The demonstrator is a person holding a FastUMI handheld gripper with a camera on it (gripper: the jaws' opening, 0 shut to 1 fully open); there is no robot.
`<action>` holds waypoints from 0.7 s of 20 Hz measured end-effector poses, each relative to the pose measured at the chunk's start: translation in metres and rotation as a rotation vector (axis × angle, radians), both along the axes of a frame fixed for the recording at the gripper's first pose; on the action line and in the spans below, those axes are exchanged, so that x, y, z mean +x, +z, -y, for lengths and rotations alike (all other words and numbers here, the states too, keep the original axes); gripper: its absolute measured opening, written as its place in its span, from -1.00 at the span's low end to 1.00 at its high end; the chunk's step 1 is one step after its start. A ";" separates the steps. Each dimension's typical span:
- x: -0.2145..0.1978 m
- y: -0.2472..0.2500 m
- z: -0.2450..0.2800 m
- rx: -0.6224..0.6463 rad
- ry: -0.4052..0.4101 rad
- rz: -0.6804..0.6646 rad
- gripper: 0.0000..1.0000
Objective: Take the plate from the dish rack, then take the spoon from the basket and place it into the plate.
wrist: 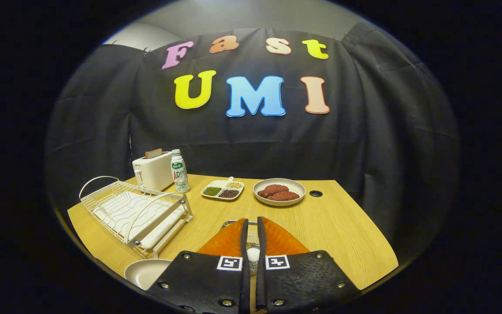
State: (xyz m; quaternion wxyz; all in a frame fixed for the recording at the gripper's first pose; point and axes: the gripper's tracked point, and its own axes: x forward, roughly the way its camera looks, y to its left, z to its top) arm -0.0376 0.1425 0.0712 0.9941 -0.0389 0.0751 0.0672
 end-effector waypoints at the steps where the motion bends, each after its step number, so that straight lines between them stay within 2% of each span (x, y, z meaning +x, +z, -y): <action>1: -0.003 0.007 -0.001 -0.005 0.001 0.006 -0.90; 14: -0.054 0.082 -0.026 0.012 0.007 0.035 -0.90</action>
